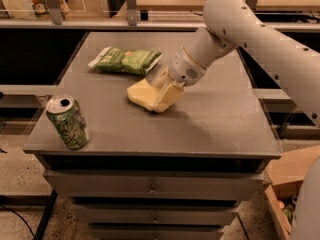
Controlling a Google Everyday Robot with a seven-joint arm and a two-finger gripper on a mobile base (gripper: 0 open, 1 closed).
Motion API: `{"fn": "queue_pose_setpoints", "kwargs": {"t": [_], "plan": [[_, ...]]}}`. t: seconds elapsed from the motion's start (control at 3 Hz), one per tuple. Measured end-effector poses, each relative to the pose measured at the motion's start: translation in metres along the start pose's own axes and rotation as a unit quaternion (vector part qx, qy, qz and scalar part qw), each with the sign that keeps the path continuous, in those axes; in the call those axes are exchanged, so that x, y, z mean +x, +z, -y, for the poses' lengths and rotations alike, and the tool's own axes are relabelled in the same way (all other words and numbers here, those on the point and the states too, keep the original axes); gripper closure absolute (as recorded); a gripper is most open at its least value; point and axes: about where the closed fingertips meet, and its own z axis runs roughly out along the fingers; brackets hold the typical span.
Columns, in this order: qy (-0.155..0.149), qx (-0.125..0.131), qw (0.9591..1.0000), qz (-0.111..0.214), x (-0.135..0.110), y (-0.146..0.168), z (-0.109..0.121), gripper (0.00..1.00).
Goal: Move sponge near green can
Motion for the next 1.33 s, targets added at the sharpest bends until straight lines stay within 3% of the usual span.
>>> {"fn": "queue_pose_setpoints", "kwargs": {"t": [0.67,1.0,1.33], "plan": [[-0.07,-0.028,0.997,0.014,-0.043,0.002,-0.025,1.0],[-0.093,-0.034,0.995,0.012,-0.059,0.001,-0.04,1.0],[-0.094,-0.046,0.9946,0.003,-0.066,0.011,-0.048,1.0]]}}
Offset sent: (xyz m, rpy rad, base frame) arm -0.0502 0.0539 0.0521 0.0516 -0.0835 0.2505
